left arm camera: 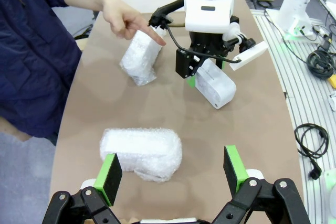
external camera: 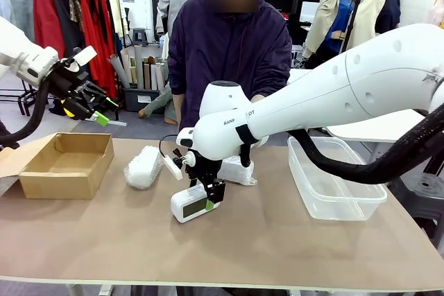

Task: Separate and place wrapped and unwrapped clocks.
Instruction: Pick up the Digital clock indicated by the person.

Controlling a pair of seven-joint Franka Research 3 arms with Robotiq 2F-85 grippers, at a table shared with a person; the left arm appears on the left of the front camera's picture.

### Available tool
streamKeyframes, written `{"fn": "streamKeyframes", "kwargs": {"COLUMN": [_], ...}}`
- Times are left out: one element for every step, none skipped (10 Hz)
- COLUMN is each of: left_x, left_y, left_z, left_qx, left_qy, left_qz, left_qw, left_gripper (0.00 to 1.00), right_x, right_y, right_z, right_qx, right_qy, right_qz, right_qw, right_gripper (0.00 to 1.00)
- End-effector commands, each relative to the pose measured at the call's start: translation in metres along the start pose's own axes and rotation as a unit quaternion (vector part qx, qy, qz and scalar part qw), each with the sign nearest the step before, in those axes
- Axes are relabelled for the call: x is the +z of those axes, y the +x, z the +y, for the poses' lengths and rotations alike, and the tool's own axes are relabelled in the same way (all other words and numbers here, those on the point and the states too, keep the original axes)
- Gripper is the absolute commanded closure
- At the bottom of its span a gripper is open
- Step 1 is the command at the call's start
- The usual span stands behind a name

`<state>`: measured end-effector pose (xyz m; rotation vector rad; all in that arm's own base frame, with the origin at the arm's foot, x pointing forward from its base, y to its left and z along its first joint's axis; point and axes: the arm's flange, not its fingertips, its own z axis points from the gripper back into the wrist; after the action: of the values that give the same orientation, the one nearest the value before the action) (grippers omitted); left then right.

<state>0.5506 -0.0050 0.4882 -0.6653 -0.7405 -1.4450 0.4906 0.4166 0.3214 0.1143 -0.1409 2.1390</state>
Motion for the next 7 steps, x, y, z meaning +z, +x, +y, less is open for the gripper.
{"fn": "streamKeyframes", "kwargs": {"left_x": [0.0006, 0.0006, 0.0006, 0.0006, 0.0006, 0.0006, 0.0006], "left_y": [0.0009, 0.0009, 0.0009, 0.0009, 0.0009, 0.0009, 0.0009], "left_z": [-0.0003, -0.0003, -0.0003, -0.0003, -0.0003, -0.0003, -0.0003], "left_qx": [-0.001, -0.001, -0.001, -0.001, -0.001, -0.001, -0.001], "left_qy": [0.0, 0.0, 0.0, 0.0, 0.0, 0.0, 0.0], "left_qz": [-0.002, -0.002, -0.002, -0.002, -0.002, -0.002, -0.002], "left_qw": [1.0, 1.0, 1.0, 1.0, 1.0, 1.0, 1.0], "left_gripper": [0.0, 0.0, 0.0, 0.0, 0.0, 0.0, 0.0], "right_x": [0.0046, 0.0051, 0.0039, 0.0046, 0.0041, 0.0037, 0.005], "right_y": [-0.0001, 0.0005, 0.0013, 0.0012, 0.0013, 0.0011, 0.0003], "right_z": [-0.0033, -0.0015, -0.0001, 0.0003, 0.0, -0.0007, -0.0007], "right_qx": [0.014, 0.025, 0.037, 0.037, 0.038, 0.037, 0.035], "right_qy": [0.012, 0.018, 0.025, 0.024, 0.024, 0.023, 0.024], "right_qz": [-0.013, -0.009, -0.007, -0.01, -0.011, -0.013, -0.013], "right_qw": [1.0, 1.0, 0.999, 0.999, 0.999, 0.999, 0.999], "right_gripper": [0.0, 0.0, 0.2, 0.39, 0.59, 0.79, 0.99]}}
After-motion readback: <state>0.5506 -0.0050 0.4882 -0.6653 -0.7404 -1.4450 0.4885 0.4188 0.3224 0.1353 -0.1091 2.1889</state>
